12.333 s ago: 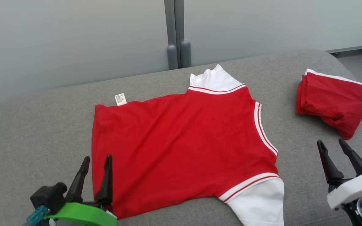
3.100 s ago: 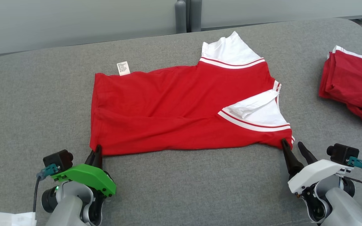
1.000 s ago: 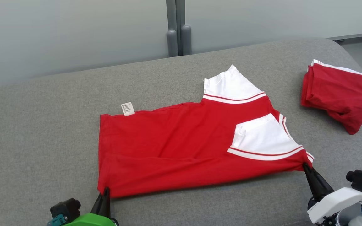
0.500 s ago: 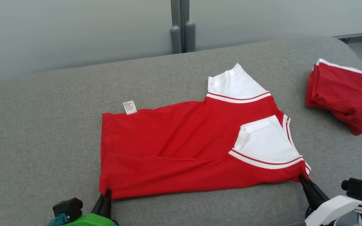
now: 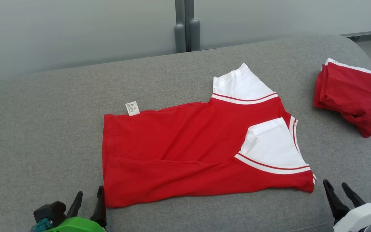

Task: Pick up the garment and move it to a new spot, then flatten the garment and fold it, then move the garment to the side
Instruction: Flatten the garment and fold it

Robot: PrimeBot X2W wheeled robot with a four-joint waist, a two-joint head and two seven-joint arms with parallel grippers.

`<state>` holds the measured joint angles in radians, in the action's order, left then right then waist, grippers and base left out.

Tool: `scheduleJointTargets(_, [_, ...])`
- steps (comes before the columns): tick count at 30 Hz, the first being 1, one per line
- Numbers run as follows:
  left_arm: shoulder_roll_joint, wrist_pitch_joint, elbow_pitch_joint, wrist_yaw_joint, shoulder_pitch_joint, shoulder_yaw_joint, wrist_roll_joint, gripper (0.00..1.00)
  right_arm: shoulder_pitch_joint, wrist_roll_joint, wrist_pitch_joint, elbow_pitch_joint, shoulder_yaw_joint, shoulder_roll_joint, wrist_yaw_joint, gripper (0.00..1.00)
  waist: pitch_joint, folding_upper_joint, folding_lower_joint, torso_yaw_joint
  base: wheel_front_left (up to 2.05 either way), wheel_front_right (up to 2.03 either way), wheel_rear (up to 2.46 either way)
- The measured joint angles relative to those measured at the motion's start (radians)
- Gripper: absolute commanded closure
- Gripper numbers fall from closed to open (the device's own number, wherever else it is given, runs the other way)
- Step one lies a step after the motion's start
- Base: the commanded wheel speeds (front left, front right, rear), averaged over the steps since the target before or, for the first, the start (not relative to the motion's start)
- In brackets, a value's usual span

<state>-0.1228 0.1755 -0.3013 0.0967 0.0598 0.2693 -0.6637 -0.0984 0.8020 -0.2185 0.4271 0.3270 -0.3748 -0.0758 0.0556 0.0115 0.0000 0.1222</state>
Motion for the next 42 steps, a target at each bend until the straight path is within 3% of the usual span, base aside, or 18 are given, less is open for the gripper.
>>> scheduleJointTargets(7, [-0.042, -0.026, 0.041, 0.0, -0.068, 0.024, 0.056, 0.0, 0.068, -0.07, -0.002, -0.082, -0.009, -0.046, 0.009, 0.0, 0.006, 0.0, 0.0, 0.013, 0.0, 0.0, 0.0])
scheduleJointTargets(13, [-0.045, -0.1, 0.03, 0.0, -0.202, 0.056, 0.064, 0.0, 0.148, -0.115, 0.0, -0.133, 0.021, -0.073, 0.007, 0.0, 0.033, 0.0, 0.0, 0.023, 0.0, 0.0, 0.0])
scheduleJointTargets(29, [-0.051, -0.246, -0.151, 0.01, -0.477, 0.036, 0.104, 0.0, 0.249, -0.137, 0.049, -0.198, 0.066, -0.062, 0.003, 0.0, 0.167, 0.0, 0.0, 0.066, 0.0, 0.0, 0.0])
scheduleJointTargets(42, [-0.061, -0.282, -0.284, 0.019, -0.604, 0.015, 0.137, 0.0, 0.277, -0.137, 0.049, -0.205, 0.061, -0.041, 0.007, 0.0, 0.25, 0.0, 0.0, 0.11, 0.0, 0.0, 0.0])
